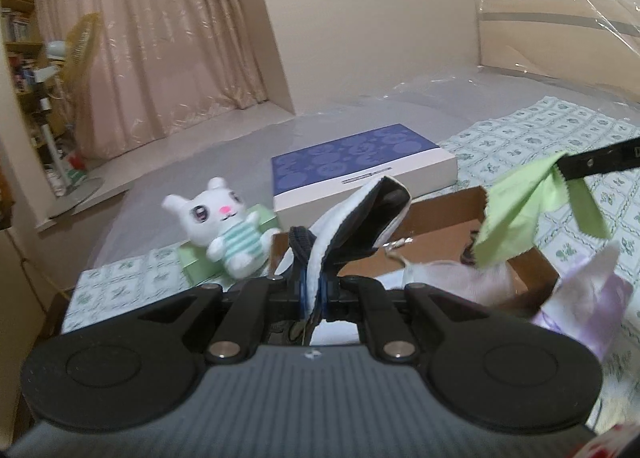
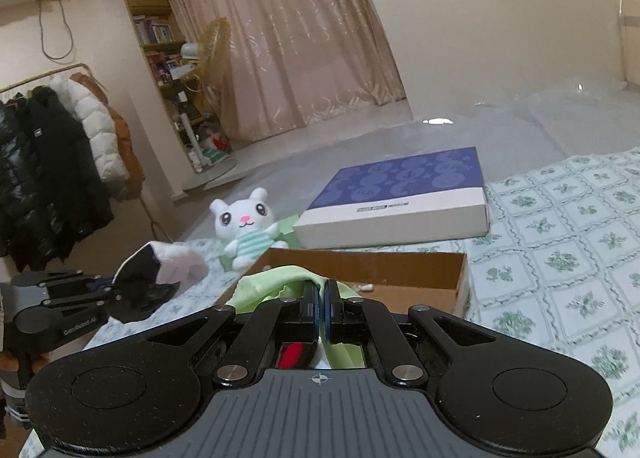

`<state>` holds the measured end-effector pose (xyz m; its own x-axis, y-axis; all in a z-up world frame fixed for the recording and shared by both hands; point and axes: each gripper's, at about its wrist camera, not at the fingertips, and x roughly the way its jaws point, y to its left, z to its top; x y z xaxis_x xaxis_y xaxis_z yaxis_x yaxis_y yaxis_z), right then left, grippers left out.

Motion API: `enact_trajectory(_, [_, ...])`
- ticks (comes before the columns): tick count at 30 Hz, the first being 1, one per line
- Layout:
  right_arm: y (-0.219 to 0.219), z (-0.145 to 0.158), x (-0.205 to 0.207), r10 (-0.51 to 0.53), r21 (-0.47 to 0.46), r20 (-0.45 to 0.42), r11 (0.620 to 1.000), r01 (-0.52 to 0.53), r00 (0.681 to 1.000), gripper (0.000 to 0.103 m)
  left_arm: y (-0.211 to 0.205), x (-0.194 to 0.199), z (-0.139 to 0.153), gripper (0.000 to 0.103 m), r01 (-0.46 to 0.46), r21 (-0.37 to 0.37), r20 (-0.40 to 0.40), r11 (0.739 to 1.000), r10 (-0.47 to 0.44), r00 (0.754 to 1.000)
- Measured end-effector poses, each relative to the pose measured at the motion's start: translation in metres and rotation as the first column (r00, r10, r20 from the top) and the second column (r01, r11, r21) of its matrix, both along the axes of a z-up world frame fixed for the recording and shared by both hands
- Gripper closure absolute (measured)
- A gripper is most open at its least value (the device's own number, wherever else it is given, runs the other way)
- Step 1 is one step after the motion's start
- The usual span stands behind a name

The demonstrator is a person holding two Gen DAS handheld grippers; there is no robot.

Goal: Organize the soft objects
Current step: 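Carry the eye mask and green cloth over the cardboard box with both tools, then open both tools to drop the eye mask and green cloth into the box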

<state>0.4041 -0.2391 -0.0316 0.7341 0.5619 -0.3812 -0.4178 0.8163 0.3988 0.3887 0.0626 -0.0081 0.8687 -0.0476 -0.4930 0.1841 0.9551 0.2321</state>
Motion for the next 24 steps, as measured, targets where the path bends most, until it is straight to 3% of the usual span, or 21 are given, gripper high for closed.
enact_trajectory(12, [0.016, -0.031, 0.057, -0.01, -0.017, -0.027, 1.0, 0.009, 1.0, 0.101, -0.019, 0.099, -0.04, 0.094, 0.055, 0.036, -0.035, 0.998, -0.054, 0.998])
enact_trajectory(14, [0.019, -0.036, 0.061, -0.008, -0.026, -0.028, 1.0, 0.007, 1.0, 0.101, -0.021, 0.107, -0.049, 0.088, 0.072, 0.044, -0.034, 0.996, -0.071, 0.997])
enact_trajectory(16, [0.021, -0.039, 0.064, -0.003, -0.035, -0.032, 0.999, 0.002, 0.999, 0.1, -0.022, 0.112, -0.057, 0.069, 0.071, 0.046, -0.033, 0.996, -0.069, 0.997])
enact_trajectory(24, [0.026, -0.046, 0.067, 0.01, -0.058, -0.045, 0.998, -0.012, 0.999, 0.1, -0.001, 0.105, -0.071, 0.068, 0.046, -0.008, -0.079, 0.999, -0.046, 0.996])
